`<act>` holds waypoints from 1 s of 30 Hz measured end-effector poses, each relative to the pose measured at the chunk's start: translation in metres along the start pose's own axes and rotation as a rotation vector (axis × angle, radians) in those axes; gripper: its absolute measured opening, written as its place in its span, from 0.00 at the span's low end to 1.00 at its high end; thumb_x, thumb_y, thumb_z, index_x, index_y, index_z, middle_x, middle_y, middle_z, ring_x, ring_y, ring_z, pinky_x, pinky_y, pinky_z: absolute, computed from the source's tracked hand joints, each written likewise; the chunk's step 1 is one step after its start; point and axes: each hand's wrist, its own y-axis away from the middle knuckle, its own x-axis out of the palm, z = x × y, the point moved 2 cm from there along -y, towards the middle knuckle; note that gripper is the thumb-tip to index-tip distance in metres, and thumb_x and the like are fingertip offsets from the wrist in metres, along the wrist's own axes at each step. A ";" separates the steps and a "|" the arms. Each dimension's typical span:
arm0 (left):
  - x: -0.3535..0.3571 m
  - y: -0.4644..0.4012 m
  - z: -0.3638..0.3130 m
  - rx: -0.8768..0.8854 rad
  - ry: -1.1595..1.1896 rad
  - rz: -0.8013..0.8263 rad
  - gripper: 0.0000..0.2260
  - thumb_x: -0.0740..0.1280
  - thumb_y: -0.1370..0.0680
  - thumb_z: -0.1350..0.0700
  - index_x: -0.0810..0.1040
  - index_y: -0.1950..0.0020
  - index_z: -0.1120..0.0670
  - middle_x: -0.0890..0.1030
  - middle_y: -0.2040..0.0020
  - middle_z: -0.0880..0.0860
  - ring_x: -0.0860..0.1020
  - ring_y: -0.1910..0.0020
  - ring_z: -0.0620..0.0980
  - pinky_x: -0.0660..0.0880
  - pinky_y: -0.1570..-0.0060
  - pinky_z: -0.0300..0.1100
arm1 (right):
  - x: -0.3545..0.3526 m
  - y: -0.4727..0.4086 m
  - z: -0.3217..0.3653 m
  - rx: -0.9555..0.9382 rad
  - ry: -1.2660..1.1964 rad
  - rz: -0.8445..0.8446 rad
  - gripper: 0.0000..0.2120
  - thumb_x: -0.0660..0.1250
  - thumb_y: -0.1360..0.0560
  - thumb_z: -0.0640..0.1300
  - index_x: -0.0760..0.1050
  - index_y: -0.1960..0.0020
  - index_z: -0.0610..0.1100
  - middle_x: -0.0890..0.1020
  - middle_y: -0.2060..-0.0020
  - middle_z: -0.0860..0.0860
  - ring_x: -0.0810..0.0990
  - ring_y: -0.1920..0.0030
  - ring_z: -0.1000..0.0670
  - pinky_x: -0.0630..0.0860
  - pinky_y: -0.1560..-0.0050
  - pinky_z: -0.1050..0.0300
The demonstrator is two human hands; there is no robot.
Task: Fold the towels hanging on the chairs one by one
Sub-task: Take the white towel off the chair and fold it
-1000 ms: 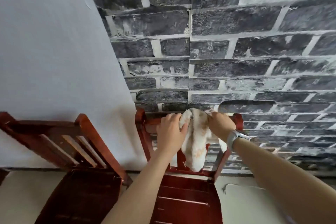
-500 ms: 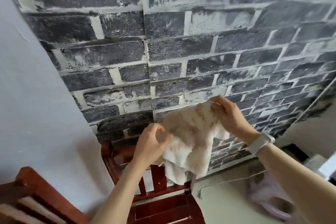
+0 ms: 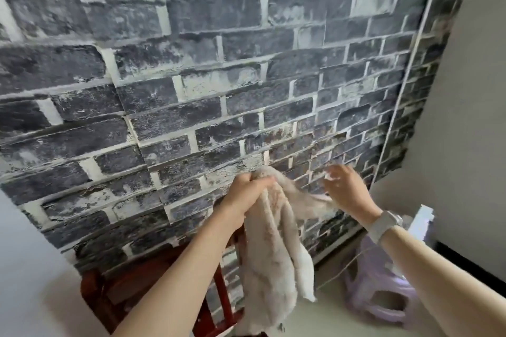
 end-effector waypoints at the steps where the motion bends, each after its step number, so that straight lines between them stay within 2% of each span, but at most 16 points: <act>1: 0.008 -0.003 0.001 -0.060 0.061 -0.033 0.12 0.72 0.33 0.49 0.78 0.54 0.54 0.83 0.51 0.58 0.80 0.51 0.56 0.76 0.44 0.49 | 0.008 0.017 -0.017 0.059 -0.061 0.059 0.08 0.62 0.24 0.44 0.76 0.49 0.42 0.79 0.53 0.46 0.78 0.55 0.47 0.73 0.54 0.56; 3: 0.023 -0.010 0.011 -0.162 0.157 -0.035 0.23 0.73 0.39 0.46 0.78 0.49 0.55 0.82 0.49 0.58 0.80 0.50 0.56 0.75 0.43 0.52 | 0.025 0.055 -0.041 0.152 -0.175 0.212 0.14 0.59 0.22 0.47 0.75 0.64 0.45 0.78 0.66 0.49 0.75 0.66 0.50 0.71 0.62 0.58; 5: 0.036 -0.010 0.023 -0.252 0.248 0.004 0.26 0.74 0.39 0.48 0.77 0.44 0.58 0.81 0.46 0.59 0.80 0.48 0.57 0.75 0.42 0.53 | 0.040 0.087 -0.062 0.308 -0.289 0.347 0.22 0.58 0.22 0.51 0.74 0.71 0.45 0.80 0.73 0.48 0.75 0.71 0.50 0.75 0.60 0.55; 7: 0.049 -0.002 0.029 -0.337 0.362 0.049 0.19 0.70 0.30 0.55 0.75 0.42 0.62 0.80 0.45 0.62 0.79 0.47 0.59 0.76 0.45 0.53 | 0.053 0.107 -0.080 0.454 -0.308 0.502 0.26 0.56 0.23 0.57 0.80 0.67 0.42 0.83 0.68 0.45 0.79 0.69 0.51 0.78 0.56 0.55; 9: 0.061 0.003 0.034 -0.387 0.477 0.099 0.13 0.63 0.23 0.59 0.73 0.41 0.64 0.79 0.45 0.63 0.79 0.48 0.58 0.76 0.51 0.51 | 0.062 0.119 -0.094 0.553 -0.328 0.655 0.29 0.53 0.24 0.63 0.81 0.62 0.42 0.84 0.66 0.48 0.79 0.66 0.52 0.76 0.56 0.58; 13: 0.075 0.014 0.033 -0.386 0.575 0.206 0.13 0.55 0.20 0.58 0.73 0.46 0.66 0.79 0.51 0.63 0.78 0.52 0.56 0.74 0.56 0.49 | 0.080 0.127 -0.102 0.612 -0.557 0.779 0.25 0.53 0.25 0.66 0.77 0.46 0.48 0.82 0.54 0.52 0.80 0.54 0.53 0.74 0.54 0.59; 15: 0.077 0.018 0.033 -0.360 0.563 0.227 0.13 0.53 0.19 0.58 0.73 0.49 0.65 0.79 0.54 0.62 0.78 0.53 0.55 0.74 0.54 0.49 | 0.085 0.125 -0.099 0.625 -0.734 0.715 0.19 0.59 0.24 0.60 0.78 0.50 0.46 0.82 0.58 0.52 0.79 0.58 0.55 0.74 0.59 0.60; 17: 0.074 0.018 0.036 -0.352 0.583 0.221 0.15 0.52 0.19 0.56 0.73 0.48 0.65 0.78 0.50 0.63 0.77 0.49 0.57 0.74 0.48 0.50 | 0.083 0.121 -0.097 0.611 -0.827 0.617 0.14 0.65 0.25 0.51 0.79 0.54 0.39 0.82 0.60 0.46 0.79 0.62 0.52 0.75 0.60 0.58; 19: 0.067 0.019 0.041 -0.344 0.576 0.247 0.16 0.53 0.19 0.56 0.72 0.43 0.66 0.77 0.44 0.65 0.76 0.44 0.58 0.71 0.41 0.53 | 0.079 0.114 -0.098 0.586 -0.864 0.510 0.12 0.66 0.26 0.43 0.78 0.51 0.33 0.82 0.57 0.38 0.80 0.59 0.46 0.77 0.53 0.48; 21: 0.059 0.018 0.050 -0.317 0.463 0.290 0.16 0.57 0.21 0.60 0.67 0.35 0.67 0.74 0.39 0.66 0.74 0.40 0.59 0.70 0.39 0.54 | 0.071 0.104 -0.101 0.585 -0.901 0.384 0.09 0.64 0.25 0.39 0.76 0.51 0.33 0.80 0.58 0.36 0.79 0.58 0.41 0.76 0.51 0.43; 23: 0.046 0.016 0.065 -0.297 0.309 0.240 0.27 0.62 0.26 0.68 0.59 0.29 0.59 0.71 0.35 0.63 0.73 0.37 0.59 0.69 0.37 0.56 | 0.055 0.091 -0.102 0.574 -0.886 0.269 0.06 0.63 0.25 0.40 0.73 0.55 0.37 0.76 0.63 0.39 0.75 0.62 0.43 0.73 0.58 0.47; 24: 0.039 0.014 0.074 -0.290 0.201 0.195 0.33 0.65 0.28 0.69 0.56 0.27 0.56 0.71 0.34 0.60 0.72 0.37 0.57 0.69 0.36 0.57 | 0.046 0.084 -0.102 0.551 -0.861 0.224 0.06 0.64 0.26 0.42 0.72 0.56 0.39 0.73 0.63 0.40 0.72 0.62 0.43 0.70 0.59 0.48; 25: 0.033 0.015 0.080 -0.279 0.070 0.147 0.35 0.69 0.30 0.68 0.58 0.27 0.55 0.72 0.34 0.58 0.73 0.38 0.55 0.70 0.36 0.55 | 0.037 0.077 -0.103 0.522 -0.823 0.178 0.09 0.66 0.28 0.45 0.71 0.56 0.40 0.71 0.63 0.41 0.70 0.62 0.44 0.68 0.58 0.49; 27: 0.021 0.016 0.091 -0.270 -0.111 0.066 0.31 0.74 0.33 0.61 0.67 0.32 0.56 0.77 0.40 0.55 0.77 0.43 0.53 0.74 0.42 0.52 | 0.022 0.068 -0.105 0.475 -0.765 0.092 0.15 0.67 0.34 0.53 0.70 0.56 0.44 0.70 0.62 0.44 0.69 0.61 0.45 0.67 0.59 0.50; 28: 0.017 0.017 0.094 -0.282 -0.109 0.039 0.27 0.75 0.33 0.60 0.71 0.36 0.58 0.79 0.43 0.56 0.78 0.47 0.53 0.76 0.46 0.50 | 0.015 0.065 -0.104 0.455 -0.737 0.052 0.16 0.67 0.36 0.54 0.70 0.56 0.44 0.70 0.62 0.44 0.68 0.62 0.46 0.67 0.59 0.50; 30: 0.010 0.020 0.096 -0.318 0.014 0.025 0.18 0.73 0.31 0.61 0.76 0.43 0.62 0.81 0.48 0.58 0.80 0.52 0.53 0.77 0.51 0.49 | 0.005 0.064 -0.100 0.401 -0.654 0.000 0.13 0.66 0.30 0.51 0.69 0.59 0.42 0.70 0.63 0.44 0.68 0.63 0.46 0.67 0.61 0.50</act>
